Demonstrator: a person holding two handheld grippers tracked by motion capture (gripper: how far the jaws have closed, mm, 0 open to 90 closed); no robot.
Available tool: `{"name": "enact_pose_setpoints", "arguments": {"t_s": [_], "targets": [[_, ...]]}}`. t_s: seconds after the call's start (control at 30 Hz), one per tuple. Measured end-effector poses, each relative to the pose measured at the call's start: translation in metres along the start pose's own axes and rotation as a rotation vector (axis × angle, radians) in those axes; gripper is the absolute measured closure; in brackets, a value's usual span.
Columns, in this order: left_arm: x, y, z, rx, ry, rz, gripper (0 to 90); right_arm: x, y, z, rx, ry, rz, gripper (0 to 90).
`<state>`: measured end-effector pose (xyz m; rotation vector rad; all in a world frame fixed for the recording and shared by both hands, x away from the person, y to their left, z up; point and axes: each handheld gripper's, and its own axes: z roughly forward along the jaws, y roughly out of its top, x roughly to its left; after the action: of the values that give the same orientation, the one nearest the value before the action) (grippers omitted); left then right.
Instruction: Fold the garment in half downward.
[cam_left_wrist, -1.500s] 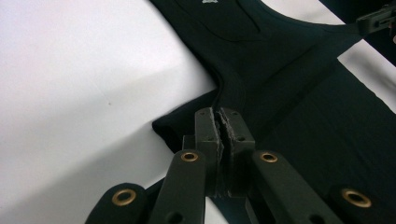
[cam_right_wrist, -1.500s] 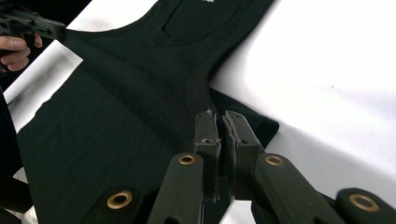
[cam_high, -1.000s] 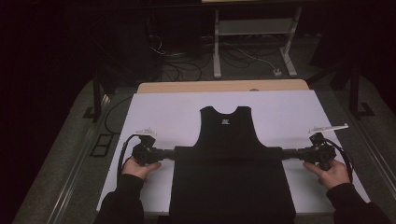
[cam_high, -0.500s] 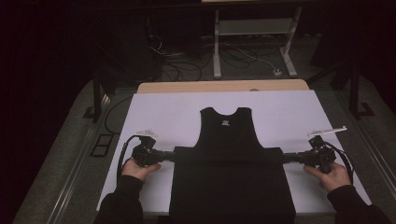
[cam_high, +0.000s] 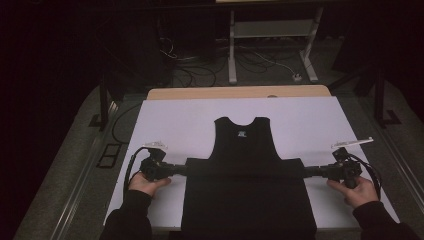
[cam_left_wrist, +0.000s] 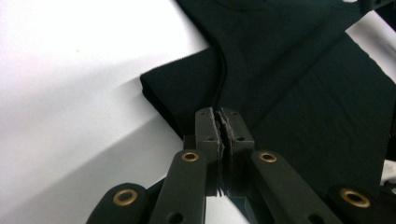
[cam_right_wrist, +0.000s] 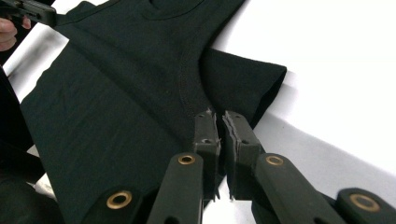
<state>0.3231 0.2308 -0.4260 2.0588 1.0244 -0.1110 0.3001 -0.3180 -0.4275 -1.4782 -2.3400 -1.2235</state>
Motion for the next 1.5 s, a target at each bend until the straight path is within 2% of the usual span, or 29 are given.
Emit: {"name": "enact_pose_setpoints", "arguments": {"t_s": [0.17, 0.5, 0.63, 0.77, 0.8, 0.9, 1.03, 1.13, 1.17, 1.27, 1.5], "targets": [[-0.001, -0.002, -0.001, 0.002, -0.005, -0.005, 86.0, 0.001, -0.003, -0.001, 0.006, 0.006, 0.000, 83.1], [-0.003, -0.005, 0.004, 0.046, -0.012, -0.004, 85.8, -0.001, -0.005, 0.003, 0.033, 0.004, 0.014, 82.6], [-0.001, -0.006, 0.007, 0.059, -0.021, -0.019, 85.0, -0.001, -0.006, 0.006, 0.048, 0.004, 0.022, 81.9], [-0.001, -0.006, 0.010, 0.068, -0.007, -0.022, 83.9, -0.003, -0.006, 0.007, 0.053, 0.008, 0.028, 79.3], [0.000, -0.005, 0.009, 0.067, 0.004, -0.031, 81.0, -0.003, -0.006, 0.007, 0.053, 0.000, 0.027, 77.6], [0.002, -0.005, 0.008, 0.054, -0.001, -0.045, 76.0, -0.001, -0.007, 0.005, 0.041, -0.026, 0.009, 71.3], [-0.001, -0.003, 0.007, 0.039, -0.001, -0.040, 61.5, 0.002, -0.006, 0.003, 0.017, -0.053, -0.008, 62.5], [-0.005, -0.002, 0.010, 0.040, 0.054, -0.018, 48.2, 0.002, -0.006, 0.003, 0.002, -0.063, -0.014, 52.6], [-0.006, -0.002, 0.010, 0.035, 0.061, -0.021, 44.9, 0.002, -0.006, 0.003, -0.007, -0.068, -0.015, 48.2], [-0.007, 0.001, 0.010, 0.021, 0.064, -0.034, 40.4, 0.002, -0.005, 0.003, -0.025, -0.092, -0.026, 33.6], [-0.007, 0.004, 0.011, 0.006, 0.043, -0.021, 23.7, 0.001, -0.002, 0.001, -0.058, -0.113, -0.020, 17.6]]}}
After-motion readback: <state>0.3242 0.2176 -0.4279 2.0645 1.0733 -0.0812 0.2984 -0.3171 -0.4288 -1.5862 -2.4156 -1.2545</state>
